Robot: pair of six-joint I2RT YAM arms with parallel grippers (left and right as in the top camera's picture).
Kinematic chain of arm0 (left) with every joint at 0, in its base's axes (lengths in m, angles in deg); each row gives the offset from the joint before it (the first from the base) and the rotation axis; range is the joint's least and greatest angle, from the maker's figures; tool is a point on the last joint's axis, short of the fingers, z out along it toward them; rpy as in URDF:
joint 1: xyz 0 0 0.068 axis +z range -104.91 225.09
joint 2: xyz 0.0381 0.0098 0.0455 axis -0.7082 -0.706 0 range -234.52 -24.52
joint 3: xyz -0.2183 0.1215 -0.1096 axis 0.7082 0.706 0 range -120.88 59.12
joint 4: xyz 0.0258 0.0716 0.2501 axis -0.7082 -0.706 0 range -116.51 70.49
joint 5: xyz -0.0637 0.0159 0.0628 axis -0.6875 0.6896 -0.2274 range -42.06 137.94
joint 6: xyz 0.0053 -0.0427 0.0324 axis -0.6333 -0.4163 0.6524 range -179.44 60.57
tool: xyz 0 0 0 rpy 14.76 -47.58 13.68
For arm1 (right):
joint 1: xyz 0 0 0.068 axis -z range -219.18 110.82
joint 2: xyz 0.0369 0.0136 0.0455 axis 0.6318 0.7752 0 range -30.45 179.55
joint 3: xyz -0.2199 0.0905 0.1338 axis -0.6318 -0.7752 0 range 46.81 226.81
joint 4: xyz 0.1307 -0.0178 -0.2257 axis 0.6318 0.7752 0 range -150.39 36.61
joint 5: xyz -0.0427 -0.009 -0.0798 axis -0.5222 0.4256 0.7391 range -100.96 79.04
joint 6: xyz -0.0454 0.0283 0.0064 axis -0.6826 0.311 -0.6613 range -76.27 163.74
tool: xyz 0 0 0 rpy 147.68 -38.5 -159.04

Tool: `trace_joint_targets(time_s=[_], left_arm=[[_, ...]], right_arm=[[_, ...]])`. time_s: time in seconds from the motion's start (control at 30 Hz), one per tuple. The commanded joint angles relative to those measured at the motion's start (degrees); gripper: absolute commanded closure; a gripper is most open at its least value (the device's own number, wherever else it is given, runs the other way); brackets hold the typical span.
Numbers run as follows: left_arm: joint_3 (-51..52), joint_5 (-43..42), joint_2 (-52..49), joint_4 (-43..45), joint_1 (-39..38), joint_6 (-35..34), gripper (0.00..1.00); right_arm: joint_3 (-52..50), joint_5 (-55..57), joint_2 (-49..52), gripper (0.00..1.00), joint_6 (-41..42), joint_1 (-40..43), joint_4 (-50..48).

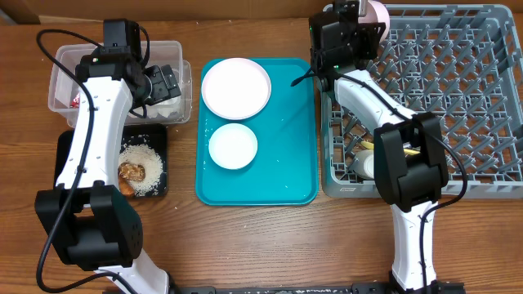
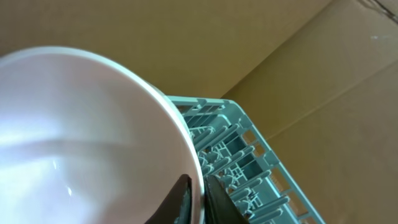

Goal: Sort waste into correct bins and load items into the dishwasher

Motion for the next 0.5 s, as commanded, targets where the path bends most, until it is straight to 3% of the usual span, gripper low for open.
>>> trace_joint_targets(time_s=[0.0,0.2,0.47], left_arm=[[-1.11,0.72,0.39,0.09,0.22,0.94,0.0],[-1.11,0.72,0.39,0.09,0.22,0.94,0.0],[-1.11,0.72,0.39,0.09,0.22,0.94,0.0]], right_arm=[[0.39,-0.79,1.18,0.81,-0.42,-0.55,1.68],[0.39,-0.44,1.18,0.37,-0.42,-2.47,4.35],[0.39,0.22,1.18,0.34,-0.39,-4.46,5.62]])
